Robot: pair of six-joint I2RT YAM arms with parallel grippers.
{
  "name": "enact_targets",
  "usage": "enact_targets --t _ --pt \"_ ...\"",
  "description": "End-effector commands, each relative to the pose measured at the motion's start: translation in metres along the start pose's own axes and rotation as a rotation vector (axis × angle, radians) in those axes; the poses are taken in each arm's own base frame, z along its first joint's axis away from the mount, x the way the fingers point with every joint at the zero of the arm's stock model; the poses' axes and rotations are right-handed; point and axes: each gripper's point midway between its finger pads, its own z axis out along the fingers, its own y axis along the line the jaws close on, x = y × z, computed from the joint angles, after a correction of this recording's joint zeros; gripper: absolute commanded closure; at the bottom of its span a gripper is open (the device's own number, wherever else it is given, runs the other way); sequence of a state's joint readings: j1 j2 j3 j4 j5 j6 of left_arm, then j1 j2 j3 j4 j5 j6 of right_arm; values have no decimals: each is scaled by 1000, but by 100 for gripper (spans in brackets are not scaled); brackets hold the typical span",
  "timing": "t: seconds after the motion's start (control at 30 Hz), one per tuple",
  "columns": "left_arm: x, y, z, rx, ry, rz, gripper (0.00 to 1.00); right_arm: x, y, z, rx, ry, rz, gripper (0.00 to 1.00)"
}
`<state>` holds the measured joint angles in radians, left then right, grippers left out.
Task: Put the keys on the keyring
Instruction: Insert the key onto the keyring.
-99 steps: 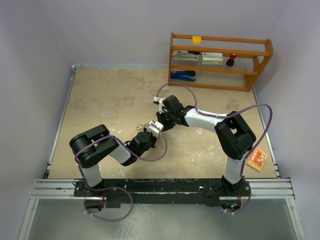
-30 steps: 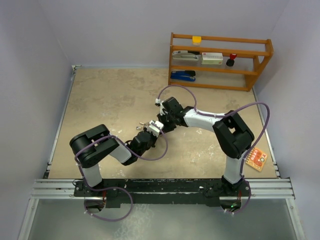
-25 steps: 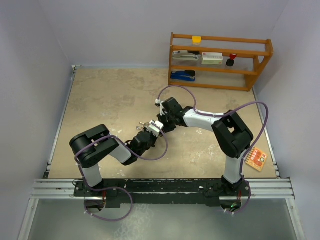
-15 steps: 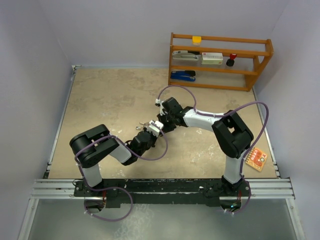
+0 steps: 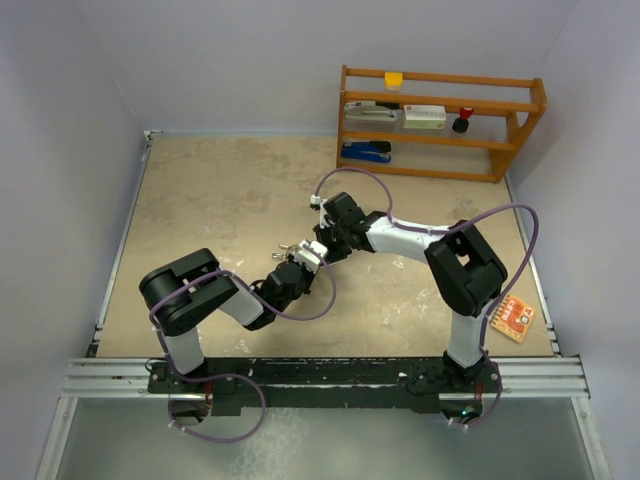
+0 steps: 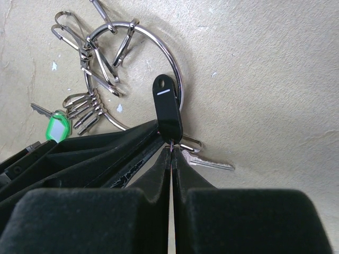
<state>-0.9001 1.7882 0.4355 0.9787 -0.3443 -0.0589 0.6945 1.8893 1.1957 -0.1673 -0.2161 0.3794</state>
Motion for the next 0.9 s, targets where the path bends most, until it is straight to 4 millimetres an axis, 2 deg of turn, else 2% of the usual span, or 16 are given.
enact_targets --t 0.0,0.87 --pt "27 -3 -3 17 92 33 100 -30 10 -17 -7 -93 -10 100" --pt "28 -1 -5 8 94 35 100 -36 4 -16 8 -109 5 100"
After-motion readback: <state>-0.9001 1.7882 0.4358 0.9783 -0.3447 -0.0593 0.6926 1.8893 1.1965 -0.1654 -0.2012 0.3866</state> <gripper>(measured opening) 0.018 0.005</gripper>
